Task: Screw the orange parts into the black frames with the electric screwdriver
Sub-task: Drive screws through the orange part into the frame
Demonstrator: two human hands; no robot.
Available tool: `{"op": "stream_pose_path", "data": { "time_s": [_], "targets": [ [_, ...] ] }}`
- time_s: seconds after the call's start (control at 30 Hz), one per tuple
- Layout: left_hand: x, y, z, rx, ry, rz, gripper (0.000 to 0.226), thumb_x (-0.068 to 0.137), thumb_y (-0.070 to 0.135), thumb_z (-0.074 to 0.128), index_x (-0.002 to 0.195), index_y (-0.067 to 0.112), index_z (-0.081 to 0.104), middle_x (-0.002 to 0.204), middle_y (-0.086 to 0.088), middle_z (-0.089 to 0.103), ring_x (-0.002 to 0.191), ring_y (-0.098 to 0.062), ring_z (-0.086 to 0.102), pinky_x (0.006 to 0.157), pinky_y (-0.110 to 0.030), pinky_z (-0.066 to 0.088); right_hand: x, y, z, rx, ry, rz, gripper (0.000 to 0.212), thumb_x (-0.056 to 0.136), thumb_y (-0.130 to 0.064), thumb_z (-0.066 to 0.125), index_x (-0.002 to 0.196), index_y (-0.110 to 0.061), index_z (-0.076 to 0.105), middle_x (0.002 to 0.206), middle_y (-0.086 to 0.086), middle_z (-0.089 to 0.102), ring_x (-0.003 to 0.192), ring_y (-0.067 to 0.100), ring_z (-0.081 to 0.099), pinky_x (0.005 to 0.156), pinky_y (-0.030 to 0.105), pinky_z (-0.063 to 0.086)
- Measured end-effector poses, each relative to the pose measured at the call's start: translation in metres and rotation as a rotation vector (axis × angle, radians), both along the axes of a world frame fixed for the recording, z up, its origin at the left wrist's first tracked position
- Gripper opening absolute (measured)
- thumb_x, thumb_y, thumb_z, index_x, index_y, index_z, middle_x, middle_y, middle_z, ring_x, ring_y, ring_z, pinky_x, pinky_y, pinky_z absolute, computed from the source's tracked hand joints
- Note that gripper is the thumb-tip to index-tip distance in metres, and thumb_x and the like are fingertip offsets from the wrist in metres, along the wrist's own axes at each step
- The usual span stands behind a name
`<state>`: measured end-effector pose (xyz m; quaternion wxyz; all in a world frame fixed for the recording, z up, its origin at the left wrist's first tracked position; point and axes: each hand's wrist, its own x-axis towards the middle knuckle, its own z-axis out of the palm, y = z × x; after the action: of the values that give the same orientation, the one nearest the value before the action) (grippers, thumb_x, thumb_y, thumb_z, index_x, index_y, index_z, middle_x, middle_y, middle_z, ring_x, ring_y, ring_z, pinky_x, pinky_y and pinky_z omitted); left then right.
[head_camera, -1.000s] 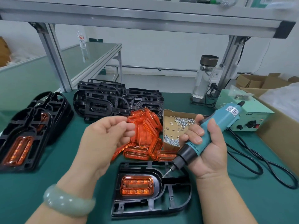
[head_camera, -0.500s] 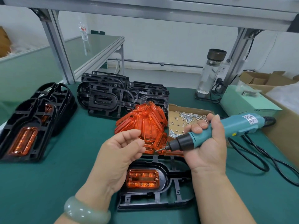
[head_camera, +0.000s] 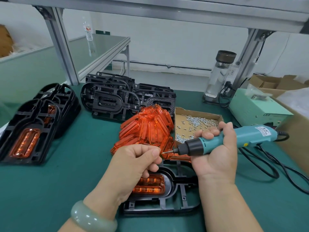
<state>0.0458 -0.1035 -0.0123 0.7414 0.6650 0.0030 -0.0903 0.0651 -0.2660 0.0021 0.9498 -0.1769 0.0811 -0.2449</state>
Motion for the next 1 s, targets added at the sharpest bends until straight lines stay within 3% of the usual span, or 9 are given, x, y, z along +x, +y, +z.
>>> {"op": "stream_pose_path", "data": {
  "time_s": [0.23,1.0],
  "targets": [
    [-0.0014,-0.0016,-0.0012,0.054,-0.069,-0.02,0.016,0.085,0.016,0.066,0.077,0.026,0.075,0.071,-0.005,0.072,0.053,-0.004,0.06,0.042,-0.013,0.04,0.0002,0.0041,0.0002,0.016,0.026,0.002,0.018,0.093,-0.029,0.059,0.08,-0.02,0.051,0.057,-0.01,0.046,0.044,0.005,0.045,0.06,0.02,0.051],
    [-0.0026,-0.0051,0.001,0.167,-0.162,0.011,0.024,0.086,0.02,0.065,0.063,0.017,0.07,0.059,-0.002,0.069,0.043,-0.001,0.054,0.042,-0.014,0.04,-0.0035,0.0098,0.0023,0.006,0.029,-0.044,0.016,0.094,-0.028,0.061,0.083,-0.021,0.051,0.059,-0.009,0.047,0.046,0.007,0.044,0.059,0.021,0.05]
  ]
}}
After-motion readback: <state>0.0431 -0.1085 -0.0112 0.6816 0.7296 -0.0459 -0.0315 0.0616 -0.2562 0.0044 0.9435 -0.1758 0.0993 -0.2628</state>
